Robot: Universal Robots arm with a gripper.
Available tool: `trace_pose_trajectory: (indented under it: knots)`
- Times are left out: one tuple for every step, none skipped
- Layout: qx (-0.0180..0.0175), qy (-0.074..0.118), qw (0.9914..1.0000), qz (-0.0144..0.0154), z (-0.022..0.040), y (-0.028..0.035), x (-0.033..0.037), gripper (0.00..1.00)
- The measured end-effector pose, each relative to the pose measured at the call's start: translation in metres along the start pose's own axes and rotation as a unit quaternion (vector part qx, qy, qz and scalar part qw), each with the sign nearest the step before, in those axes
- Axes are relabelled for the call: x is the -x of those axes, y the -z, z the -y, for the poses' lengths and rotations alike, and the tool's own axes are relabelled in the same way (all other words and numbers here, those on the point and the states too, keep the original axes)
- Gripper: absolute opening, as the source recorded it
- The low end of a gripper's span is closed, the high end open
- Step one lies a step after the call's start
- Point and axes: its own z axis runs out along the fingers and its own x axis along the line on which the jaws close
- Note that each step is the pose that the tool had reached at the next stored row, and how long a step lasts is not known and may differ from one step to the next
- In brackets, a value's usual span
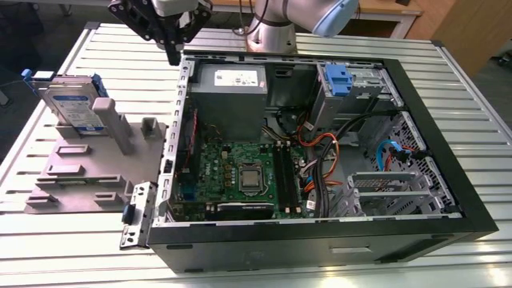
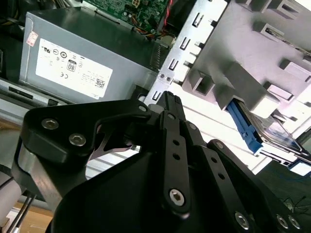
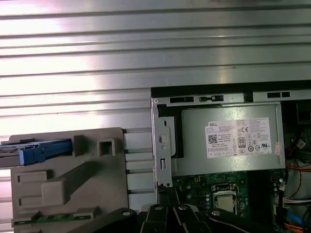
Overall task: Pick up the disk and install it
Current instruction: 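Reach for the disk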
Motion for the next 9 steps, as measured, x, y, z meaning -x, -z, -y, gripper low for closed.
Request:
trace_pose_trajectory:
  knots:
    - [0.0000, 0.000, 1.00000, 0.0000, 0.0002, 0.0000, -0.0021, 0.11]
    - [0.0000, 0.000, 1.00000, 0.0000, 0.0004, -0.0001, -0.0043, 0.11]
    - [0.0000, 0.000, 1.00000, 0.0000, 0.0005, -0.0001, -0.0067, 0.11]
    - [0.0000, 0.000, 1.00000, 0.0001, 0.0007, -0.0002, -0.0091, 0.11]
    - [0.0000, 0.000, 1.00000, 0.0001, 0.0009, -0.0003, -0.0116, 0.11]
    - [0.0000, 0.000, 1.00000, 0.0001, 0.0011, -0.0004, -0.0142, 0.11]
    - [0.0000, 0.000, 1.00000, 0.0001, 0.0013, -0.0004, -0.0166, 0.11]
    - [0.0000, 0.000, 1.00000, 0.0001, 0.0015, -0.0005, -0.0190, 0.11]
    - [0.0000, 0.000, 1.00000, 0.0001, 0.0017, -0.0005, -0.0213, 0.11]
